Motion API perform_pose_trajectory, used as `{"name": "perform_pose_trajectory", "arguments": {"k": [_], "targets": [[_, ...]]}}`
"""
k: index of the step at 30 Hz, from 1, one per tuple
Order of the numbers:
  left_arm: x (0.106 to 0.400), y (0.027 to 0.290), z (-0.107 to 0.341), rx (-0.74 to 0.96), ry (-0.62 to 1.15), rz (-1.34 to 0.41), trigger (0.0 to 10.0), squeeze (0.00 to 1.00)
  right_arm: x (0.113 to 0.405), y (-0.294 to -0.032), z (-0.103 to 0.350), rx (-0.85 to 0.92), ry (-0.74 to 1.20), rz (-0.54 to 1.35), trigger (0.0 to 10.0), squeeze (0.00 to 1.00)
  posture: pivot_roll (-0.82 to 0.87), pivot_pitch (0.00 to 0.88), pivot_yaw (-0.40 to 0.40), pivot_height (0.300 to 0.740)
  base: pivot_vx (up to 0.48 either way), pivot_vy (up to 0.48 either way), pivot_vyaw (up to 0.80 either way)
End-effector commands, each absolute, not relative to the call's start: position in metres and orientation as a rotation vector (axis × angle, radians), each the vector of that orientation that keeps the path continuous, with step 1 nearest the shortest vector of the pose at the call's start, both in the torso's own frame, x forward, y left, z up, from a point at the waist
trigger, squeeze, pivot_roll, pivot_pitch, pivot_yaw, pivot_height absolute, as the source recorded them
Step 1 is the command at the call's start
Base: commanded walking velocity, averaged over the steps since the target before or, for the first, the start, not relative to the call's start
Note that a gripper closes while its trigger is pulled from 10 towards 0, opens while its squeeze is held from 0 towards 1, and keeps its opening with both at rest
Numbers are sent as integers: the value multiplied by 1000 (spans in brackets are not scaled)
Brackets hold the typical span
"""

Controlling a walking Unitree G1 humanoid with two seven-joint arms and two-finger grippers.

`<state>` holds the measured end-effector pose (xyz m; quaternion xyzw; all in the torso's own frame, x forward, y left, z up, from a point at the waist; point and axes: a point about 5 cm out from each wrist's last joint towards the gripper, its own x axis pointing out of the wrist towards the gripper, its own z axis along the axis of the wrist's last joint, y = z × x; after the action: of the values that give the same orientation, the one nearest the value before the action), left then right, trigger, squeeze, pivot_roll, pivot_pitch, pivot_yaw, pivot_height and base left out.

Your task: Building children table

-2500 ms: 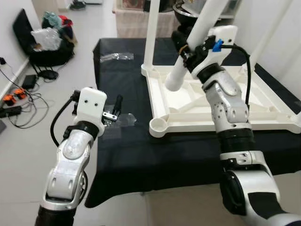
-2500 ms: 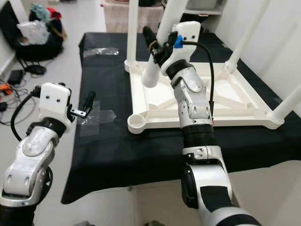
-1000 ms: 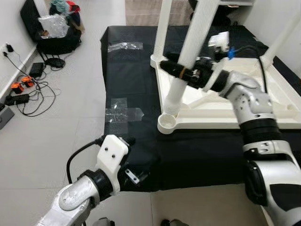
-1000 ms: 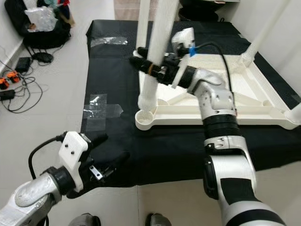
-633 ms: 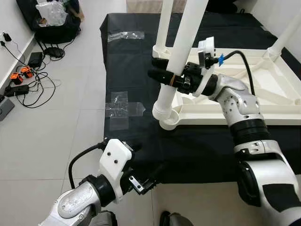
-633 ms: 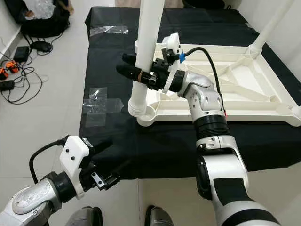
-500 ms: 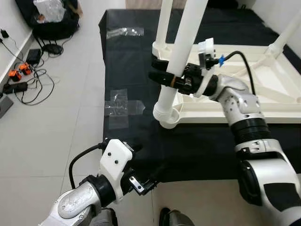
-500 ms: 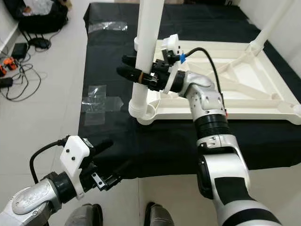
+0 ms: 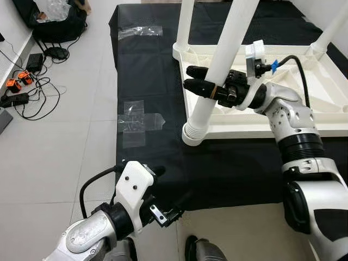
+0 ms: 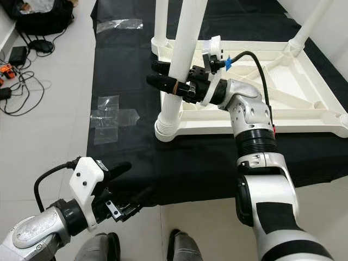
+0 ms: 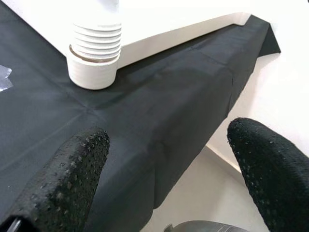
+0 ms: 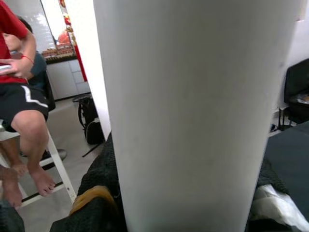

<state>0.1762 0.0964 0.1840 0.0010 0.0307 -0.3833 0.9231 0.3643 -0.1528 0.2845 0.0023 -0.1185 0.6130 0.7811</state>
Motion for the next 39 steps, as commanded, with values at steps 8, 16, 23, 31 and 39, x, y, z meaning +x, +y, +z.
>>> {"name": "perform_pose_trajectory", "arguments": {"k": [8,16,23,31,39], "targets": [[171,95,187,15,75,-823,10000,0,357,-146,280,-34,-316,1408,10000,0,117,279,-52,740,0,0,0],[171,96,188,20,77,-823,10000,0,358,-148,279,-122,-300,1401,10000,0,119,273,-49,740,0,0,0],[172,95,188,23,77,-826,10000,0,356,-151,283,-146,-297,1416,10000,0,114,266,-48,740,0,0,0],[173,95,188,28,75,-826,10000,0,354,-149,264,-149,-233,1428,10000,0,113,258,-49,740,0,0,0],[175,96,188,34,67,-817,10000,0,363,-147,253,-107,-182,1282,10000,0,108,251,-49,740,0,0,0]]}}
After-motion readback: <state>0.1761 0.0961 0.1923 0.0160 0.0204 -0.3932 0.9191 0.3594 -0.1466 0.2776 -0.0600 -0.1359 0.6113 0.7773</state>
